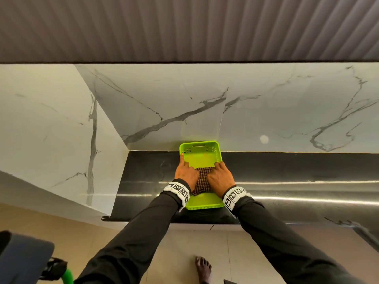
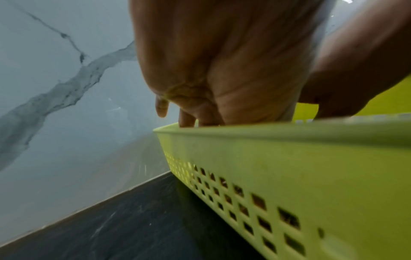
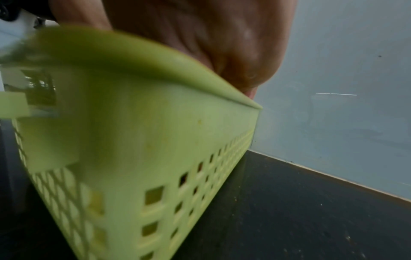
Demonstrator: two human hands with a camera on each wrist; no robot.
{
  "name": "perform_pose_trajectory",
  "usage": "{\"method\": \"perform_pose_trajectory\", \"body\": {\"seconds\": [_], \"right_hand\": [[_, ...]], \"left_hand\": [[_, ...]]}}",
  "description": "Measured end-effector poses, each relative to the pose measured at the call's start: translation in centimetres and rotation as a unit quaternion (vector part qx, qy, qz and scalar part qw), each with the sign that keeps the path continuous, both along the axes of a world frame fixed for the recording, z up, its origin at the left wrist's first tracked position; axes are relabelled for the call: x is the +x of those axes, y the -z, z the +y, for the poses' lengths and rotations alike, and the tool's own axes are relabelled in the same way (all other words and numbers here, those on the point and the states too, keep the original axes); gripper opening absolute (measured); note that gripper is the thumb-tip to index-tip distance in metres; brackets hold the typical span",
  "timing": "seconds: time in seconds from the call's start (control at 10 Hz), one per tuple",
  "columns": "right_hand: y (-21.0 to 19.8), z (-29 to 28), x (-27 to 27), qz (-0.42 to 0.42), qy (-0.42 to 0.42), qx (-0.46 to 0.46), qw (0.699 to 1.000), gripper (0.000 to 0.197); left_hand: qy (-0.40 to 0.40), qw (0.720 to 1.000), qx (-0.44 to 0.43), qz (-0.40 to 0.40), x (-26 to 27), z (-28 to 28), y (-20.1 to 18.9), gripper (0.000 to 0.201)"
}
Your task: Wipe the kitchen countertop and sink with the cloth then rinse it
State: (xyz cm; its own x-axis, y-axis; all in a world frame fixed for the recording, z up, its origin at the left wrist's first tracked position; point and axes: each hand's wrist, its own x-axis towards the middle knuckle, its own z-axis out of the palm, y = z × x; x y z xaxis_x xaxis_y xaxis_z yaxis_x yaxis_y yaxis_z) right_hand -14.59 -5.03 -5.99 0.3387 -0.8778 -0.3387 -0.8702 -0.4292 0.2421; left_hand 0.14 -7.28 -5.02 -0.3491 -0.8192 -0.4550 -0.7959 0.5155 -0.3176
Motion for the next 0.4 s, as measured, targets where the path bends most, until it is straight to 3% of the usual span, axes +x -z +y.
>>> {"method": "perform_pose_trajectory", "body": {"seconds": [0.2,0.3,0.4], "right_hand": [[-0.1,0.0,-0.2,0.001,-0.02,-0.006,1.0,0.025],[-0.9,1.0,-0.4,-0.014,-0.017,-0.028,0.999,0.02],[-1.7,2.5,0.1,-0.064,0.01,-0.056,0.996,0.034]], "left_hand": [[-0.005,0.999,-0.003,0.045,-0.1,0.1,0.2,0.02],[-0.023,0.997,-0.003,0.079,0.1,1.5,-0.2,0.041],[-0.051,0.987,-0.016,0.152,0.7,3.2,-1.1,0.067]]}}
